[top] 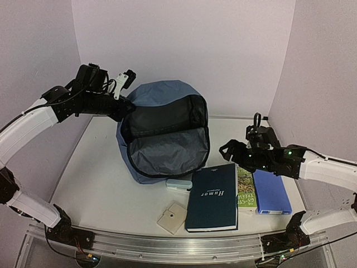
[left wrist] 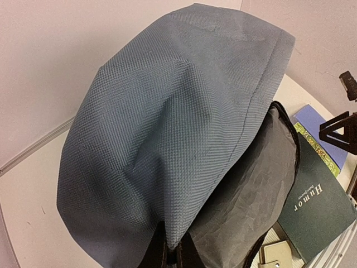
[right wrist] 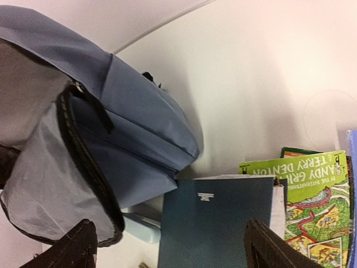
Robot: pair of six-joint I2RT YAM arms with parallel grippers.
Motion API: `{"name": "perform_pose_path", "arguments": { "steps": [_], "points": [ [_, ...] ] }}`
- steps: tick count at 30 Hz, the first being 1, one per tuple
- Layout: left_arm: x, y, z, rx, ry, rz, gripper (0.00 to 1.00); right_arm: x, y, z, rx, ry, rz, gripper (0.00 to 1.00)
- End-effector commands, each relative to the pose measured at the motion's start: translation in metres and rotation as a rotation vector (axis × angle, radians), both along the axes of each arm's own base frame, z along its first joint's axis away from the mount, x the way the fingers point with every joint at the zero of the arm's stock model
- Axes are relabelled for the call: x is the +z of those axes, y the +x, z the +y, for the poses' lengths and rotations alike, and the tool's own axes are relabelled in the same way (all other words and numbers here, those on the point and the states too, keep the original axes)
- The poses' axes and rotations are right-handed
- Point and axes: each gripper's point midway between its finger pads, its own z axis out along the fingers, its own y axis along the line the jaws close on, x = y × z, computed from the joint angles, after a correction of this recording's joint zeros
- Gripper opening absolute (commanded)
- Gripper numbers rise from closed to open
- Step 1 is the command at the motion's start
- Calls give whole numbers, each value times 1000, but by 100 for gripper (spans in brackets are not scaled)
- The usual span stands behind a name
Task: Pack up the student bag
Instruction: Pick up the book from the center of the board.
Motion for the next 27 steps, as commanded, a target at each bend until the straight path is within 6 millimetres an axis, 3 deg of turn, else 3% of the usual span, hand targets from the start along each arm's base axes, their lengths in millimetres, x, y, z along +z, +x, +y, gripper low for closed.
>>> {"name": "perform_pose_path", "arguments": {
  "steps": [1, 6, 16, 22, 27],
  "points": [
    [18, -4, 4, -2, -43, -45, 1, -38, -6, -29, 66, -93, 126, 89],
    [16, -5, 1, -13, -42, -32, 1, -63, -8, -22, 187, -78, 177, 90],
    [20, -6, 1, -15, -53, -27, 1, -109, -10, -37, 203, -68, 271, 83],
    [17, -6, 1, -15, -45, -16, 1, -113, -14, -14, 310, 62, 272, 66],
    [18, -5, 0, -12, -48, -13, 1, -119, -10, -17, 305, 106, 264, 47]
  ]
}}
